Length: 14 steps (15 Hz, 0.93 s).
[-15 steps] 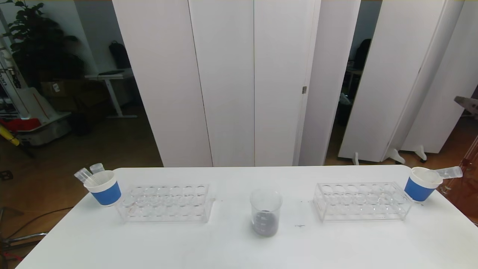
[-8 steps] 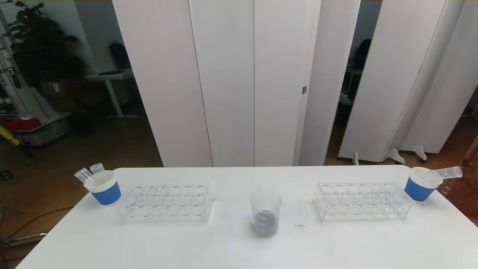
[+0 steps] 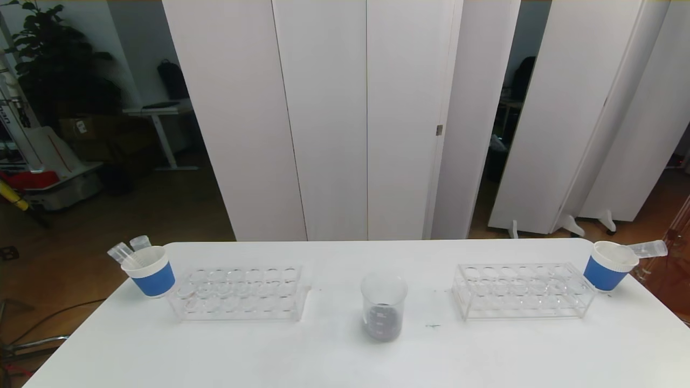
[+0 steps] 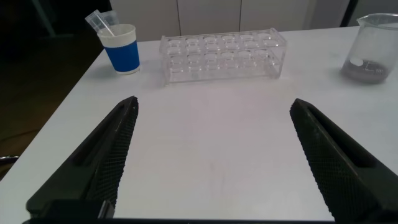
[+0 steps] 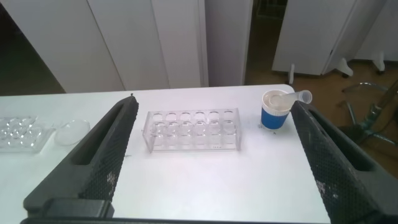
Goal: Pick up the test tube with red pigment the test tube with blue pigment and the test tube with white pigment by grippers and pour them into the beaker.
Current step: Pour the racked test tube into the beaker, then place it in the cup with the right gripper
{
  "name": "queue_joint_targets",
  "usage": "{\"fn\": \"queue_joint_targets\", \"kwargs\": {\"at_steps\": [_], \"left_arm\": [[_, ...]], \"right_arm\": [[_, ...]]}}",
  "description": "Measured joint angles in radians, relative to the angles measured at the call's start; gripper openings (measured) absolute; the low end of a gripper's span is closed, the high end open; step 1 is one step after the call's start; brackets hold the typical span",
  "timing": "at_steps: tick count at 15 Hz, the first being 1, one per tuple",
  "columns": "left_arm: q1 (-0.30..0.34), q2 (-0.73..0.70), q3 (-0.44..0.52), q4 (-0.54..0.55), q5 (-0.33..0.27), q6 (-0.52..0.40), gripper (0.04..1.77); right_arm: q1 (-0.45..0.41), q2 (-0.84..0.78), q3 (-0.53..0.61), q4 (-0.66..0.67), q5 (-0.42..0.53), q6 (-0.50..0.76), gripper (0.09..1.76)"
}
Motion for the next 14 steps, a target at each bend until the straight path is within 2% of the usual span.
{"fn": "queue_joint_targets", "kwargs": {"at_steps": [4,12,14], "left_arm": [[0.0,0.0,0.0,0.0,0.0,0.0,1.74],[0.0,0.0,0.0,0.0,0.0,0.0,1.74],[0.0,0.0,0.0,0.0,0.0,0.0,1.74]], "right_arm": [[0.051,-0.199,0.135,0.077,-0.056,0.0,1.75],[0.068,-0.549,0.592,0.07,-0.06,-0.001,1.75],[0.068,-0.618,0.669,0.067,-0.061,-0.005,1.75]]}}
